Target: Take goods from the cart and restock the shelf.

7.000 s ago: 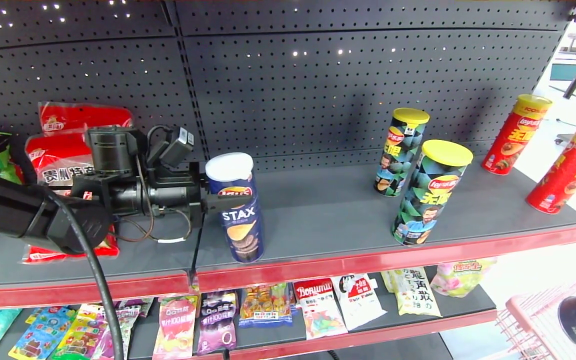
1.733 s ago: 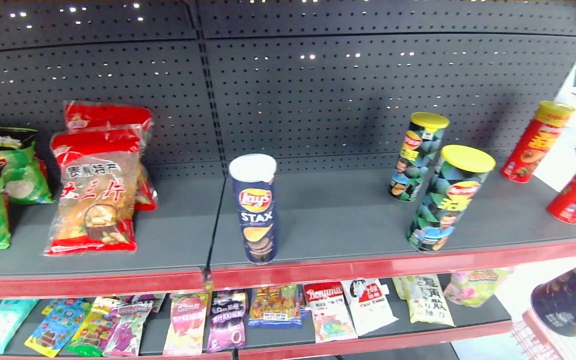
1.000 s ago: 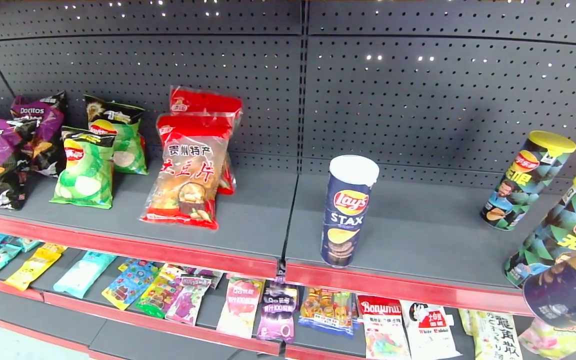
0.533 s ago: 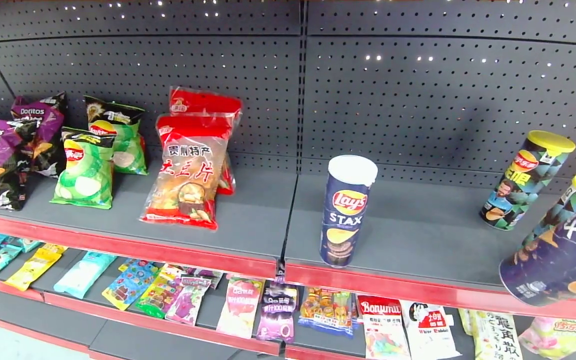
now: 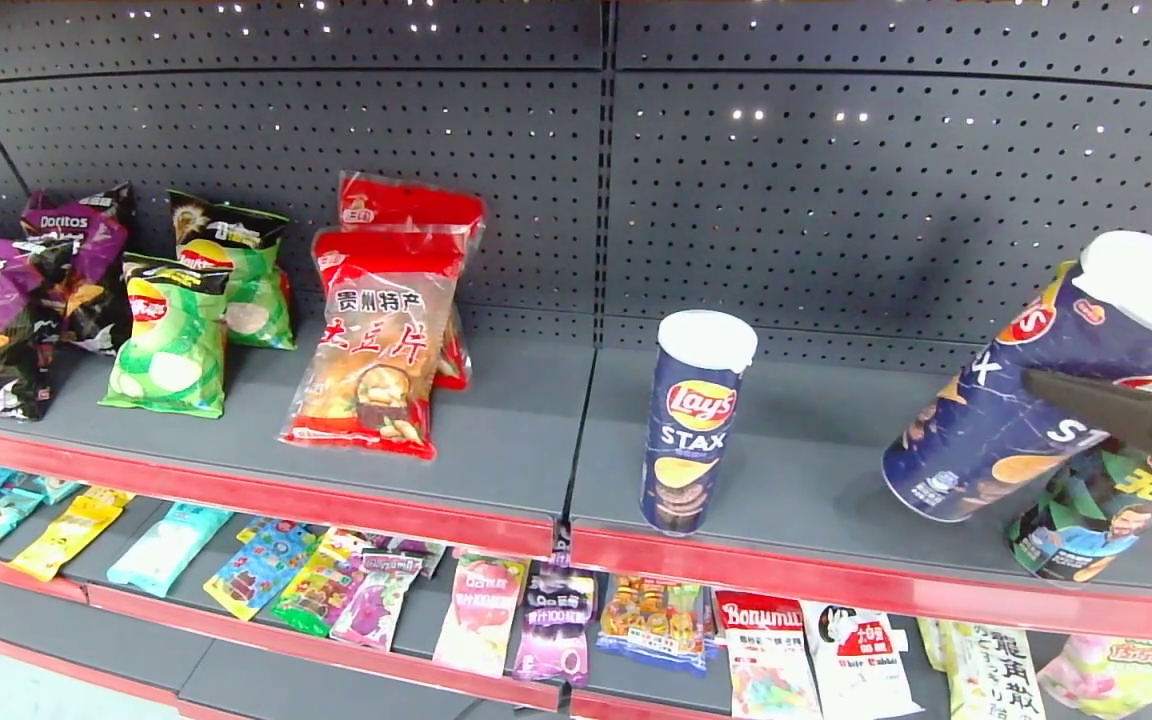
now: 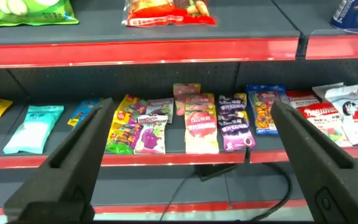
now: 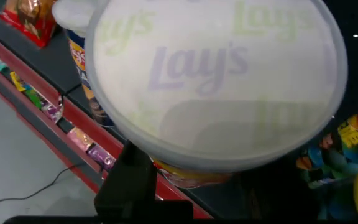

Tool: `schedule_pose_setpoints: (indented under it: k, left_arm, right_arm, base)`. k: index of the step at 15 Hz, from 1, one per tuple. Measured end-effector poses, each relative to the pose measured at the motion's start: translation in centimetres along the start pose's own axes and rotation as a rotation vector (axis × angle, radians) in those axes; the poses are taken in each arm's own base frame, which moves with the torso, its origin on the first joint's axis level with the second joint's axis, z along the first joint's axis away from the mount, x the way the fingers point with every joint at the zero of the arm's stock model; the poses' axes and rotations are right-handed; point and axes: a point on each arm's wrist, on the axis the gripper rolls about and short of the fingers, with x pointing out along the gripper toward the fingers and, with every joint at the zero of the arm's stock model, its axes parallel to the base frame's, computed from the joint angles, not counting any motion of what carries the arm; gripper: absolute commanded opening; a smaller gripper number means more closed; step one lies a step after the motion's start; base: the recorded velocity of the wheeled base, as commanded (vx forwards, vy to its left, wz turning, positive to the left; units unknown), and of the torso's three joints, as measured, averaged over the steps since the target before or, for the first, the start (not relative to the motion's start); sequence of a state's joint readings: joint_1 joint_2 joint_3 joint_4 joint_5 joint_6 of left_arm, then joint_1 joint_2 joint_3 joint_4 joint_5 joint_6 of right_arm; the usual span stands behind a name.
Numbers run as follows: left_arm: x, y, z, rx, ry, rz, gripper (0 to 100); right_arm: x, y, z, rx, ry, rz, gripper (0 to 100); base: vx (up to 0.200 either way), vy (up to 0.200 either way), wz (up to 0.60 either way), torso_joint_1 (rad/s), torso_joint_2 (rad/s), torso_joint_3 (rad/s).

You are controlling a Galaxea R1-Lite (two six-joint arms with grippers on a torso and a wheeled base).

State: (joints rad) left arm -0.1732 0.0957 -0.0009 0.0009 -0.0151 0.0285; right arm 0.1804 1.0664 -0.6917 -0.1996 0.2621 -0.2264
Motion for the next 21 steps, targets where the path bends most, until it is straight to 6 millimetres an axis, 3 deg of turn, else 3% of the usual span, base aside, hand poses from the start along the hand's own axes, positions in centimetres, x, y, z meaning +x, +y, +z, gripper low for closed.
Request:
schedule_pose_setpoints:
  k: [6, 12, 21]
  left_arm:
    - [0.0, 0.0, 0.0, 0.001, 0.001, 0.000, 100]
    - [0.0, 0.0, 0.0, 0.002, 0.002, -0.001, 100]
    - [0.0, 0.0, 0.0, 0.002, 0.003, -0.001, 100]
  right_arm:
    - [5.3, -1.6, 1.3, 0.006, 0.054, 0.037, 0]
    - [12.1, -2.8, 1.7, 0.019, 0.102, 0.089, 0]
    - [20.7, -3.6, 1.1, 0.028, 0.125, 0.158, 0]
  base:
    - [0.000, 0.000, 0.00, 0.000, 0.00, 0.000]
    - [0.000, 0.000, 0.00, 0.000, 0.00, 0.000]
    - [0.000, 0.000, 0.00, 0.000, 0.00, 0.000]
